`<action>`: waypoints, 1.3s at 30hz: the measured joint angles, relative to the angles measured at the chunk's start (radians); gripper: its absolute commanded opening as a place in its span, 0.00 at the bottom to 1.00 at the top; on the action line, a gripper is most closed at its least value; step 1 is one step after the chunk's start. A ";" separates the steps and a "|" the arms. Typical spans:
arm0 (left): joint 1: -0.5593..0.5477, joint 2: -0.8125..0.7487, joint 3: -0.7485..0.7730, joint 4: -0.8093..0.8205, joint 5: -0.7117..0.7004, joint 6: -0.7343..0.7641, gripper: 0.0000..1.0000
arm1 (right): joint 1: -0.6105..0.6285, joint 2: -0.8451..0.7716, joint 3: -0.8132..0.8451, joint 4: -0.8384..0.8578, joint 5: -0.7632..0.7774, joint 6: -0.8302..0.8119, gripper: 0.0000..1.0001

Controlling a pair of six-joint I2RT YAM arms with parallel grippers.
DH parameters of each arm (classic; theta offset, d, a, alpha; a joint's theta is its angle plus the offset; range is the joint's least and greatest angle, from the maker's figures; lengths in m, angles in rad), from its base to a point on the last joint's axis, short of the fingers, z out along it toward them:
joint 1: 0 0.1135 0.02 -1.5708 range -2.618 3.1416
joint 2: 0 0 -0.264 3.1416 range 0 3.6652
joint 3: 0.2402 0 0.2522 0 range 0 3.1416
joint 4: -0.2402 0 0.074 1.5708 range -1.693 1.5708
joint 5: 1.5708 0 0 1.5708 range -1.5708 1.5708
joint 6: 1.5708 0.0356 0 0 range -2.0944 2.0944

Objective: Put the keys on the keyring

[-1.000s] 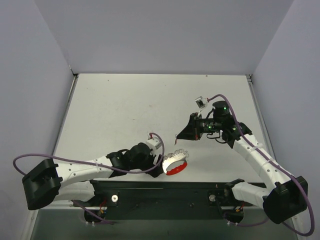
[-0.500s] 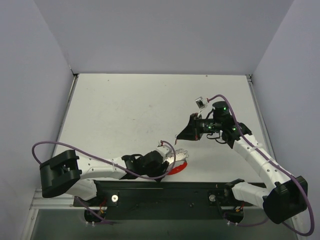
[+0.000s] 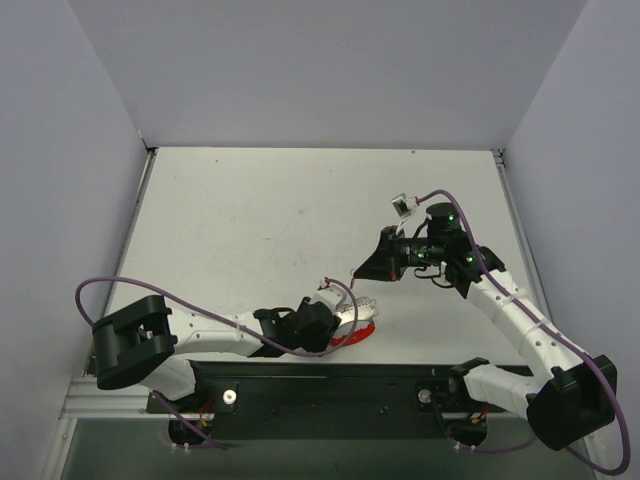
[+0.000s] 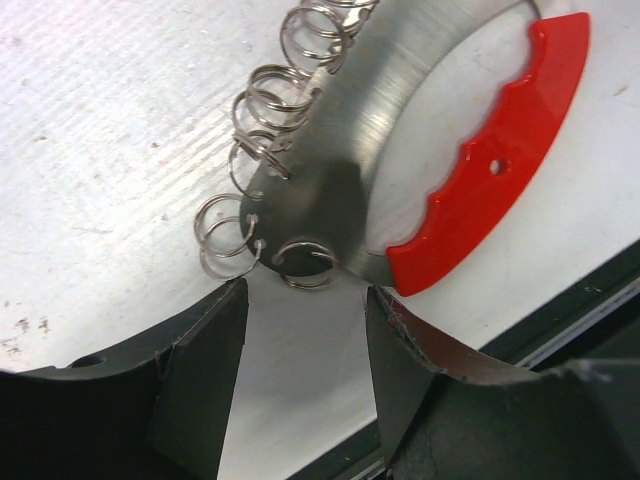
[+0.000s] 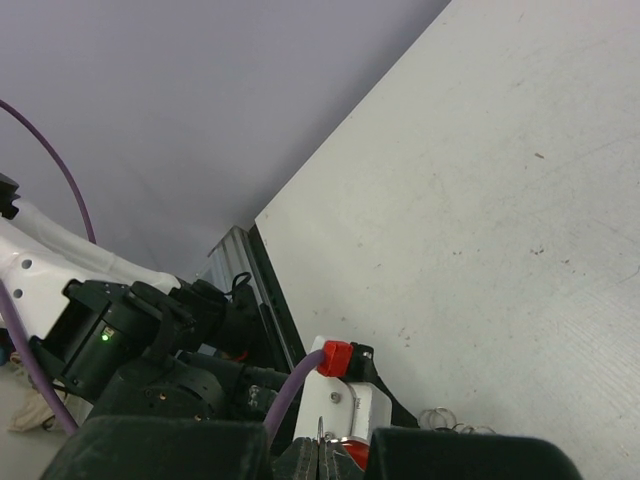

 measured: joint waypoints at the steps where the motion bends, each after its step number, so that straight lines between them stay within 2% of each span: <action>1: 0.000 0.000 0.000 -0.004 -0.009 0.002 0.61 | 0.000 0.000 0.000 0.000 0.000 0.000 0.00; 14: 0.005 0.035 0.016 0.023 -0.042 0.049 0.59 | 0.000 0.000 0.000 0.000 0.000 0.000 0.00; 16: 0.007 0.048 0.023 0.038 -0.042 0.055 0.50 | 0.000 0.000 0.000 0.000 0.000 0.000 0.00; 18: 0.011 0.056 0.026 0.050 -0.043 0.061 0.32 | 0.000 0.000 0.000 0.000 0.000 0.000 0.00; 19: 0.014 0.057 0.026 0.055 -0.043 0.064 0.29 | 0.000 0.000 0.000 0.000 0.000 0.000 0.00; 27: 0.036 0.039 0.017 0.054 -0.013 0.079 0.18 | 0.000 0.000 0.000 0.000 -0.001 0.000 0.00; 30: 0.048 -0.019 -0.014 0.053 0.017 0.080 0.01 | 0.000 0.000 -0.001 0.000 -0.001 0.000 0.00; 31: 0.053 -0.047 -0.023 0.054 0.029 0.079 0.00 | 0.000 0.000 -0.002 0.001 -0.001 0.000 0.00; 35: 0.093 -0.164 -0.058 0.076 0.072 0.078 0.00 | 0.001 0.000 -0.010 0.009 -0.001 0.003 0.00; 36: 0.108 -0.187 -0.066 0.085 0.084 0.078 0.03 | 0.001 0.000 -0.011 0.011 -0.001 0.004 0.00; 37: 0.118 -0.200 -0.071 0.089 0.092 0.079 0.14 | 0.001 0.000 -0.012 0.014 -0.001 0.005 0.00; 38: 0.132 -0.212 -0.076 0.093 0.100 0.080 0.38 | 0.001 0.000 -0.012 0.016 0.000 0.005 0.00; 39: 0.140 -0.214 -0.076 0.093 0.105 0.085 0.45 | 0.001 0.000 -0.013 0.016 0.000 0.006 0.00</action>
